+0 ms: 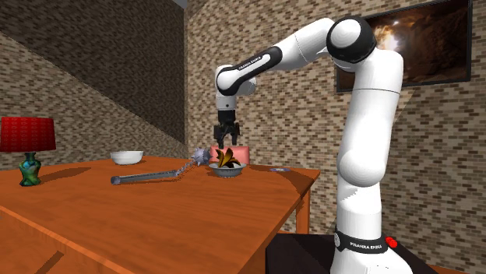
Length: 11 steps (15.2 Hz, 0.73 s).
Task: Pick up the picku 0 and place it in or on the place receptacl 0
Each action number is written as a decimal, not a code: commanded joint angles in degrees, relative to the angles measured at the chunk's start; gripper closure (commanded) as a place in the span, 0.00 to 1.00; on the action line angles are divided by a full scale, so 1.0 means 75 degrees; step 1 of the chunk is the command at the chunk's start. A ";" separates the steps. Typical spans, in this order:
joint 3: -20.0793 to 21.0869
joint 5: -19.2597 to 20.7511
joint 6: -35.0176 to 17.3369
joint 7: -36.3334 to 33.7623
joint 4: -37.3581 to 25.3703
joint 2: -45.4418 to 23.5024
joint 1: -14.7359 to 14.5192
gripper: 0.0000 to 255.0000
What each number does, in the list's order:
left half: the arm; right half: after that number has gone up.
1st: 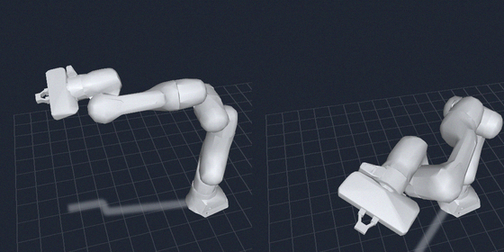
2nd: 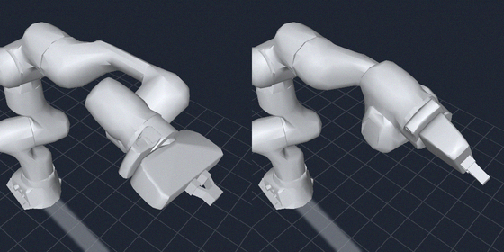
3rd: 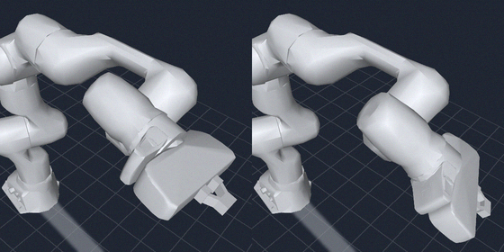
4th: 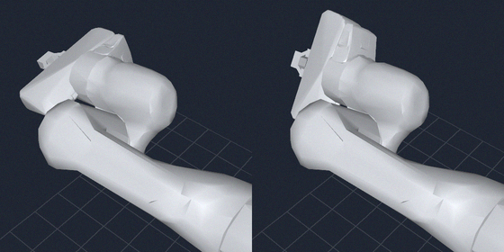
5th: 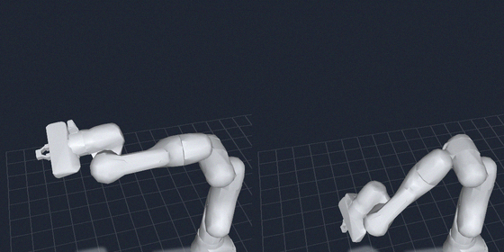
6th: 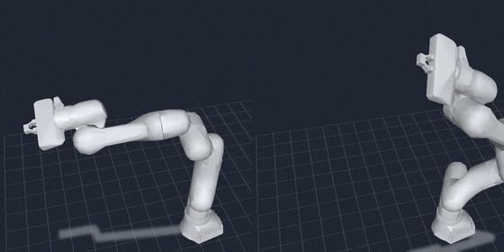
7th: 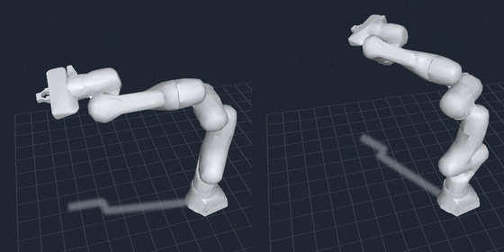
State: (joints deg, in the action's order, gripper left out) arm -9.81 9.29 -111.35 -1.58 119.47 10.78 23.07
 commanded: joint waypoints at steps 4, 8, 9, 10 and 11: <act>0.0087 -0.0033 0.0858 -0.0003 -0.0716 0.0132 -0.0052 0.00; 0.0088 -0.0033 0.0858 -0.0003 -0.0716 0.0132 -0.0052 0.00; 0.0088 -0.0033 0.0858 -0.0003 -0.0716 0.0132 -0.0052 0.00; 0.0088 -0.0033 0.0858 -0.0003 -0.0716 0.0132 -0.0052 0.00; 0.0088 -0.0033 0.0858 -0.0003 -0.0716 0.0132 -0.0052 0.00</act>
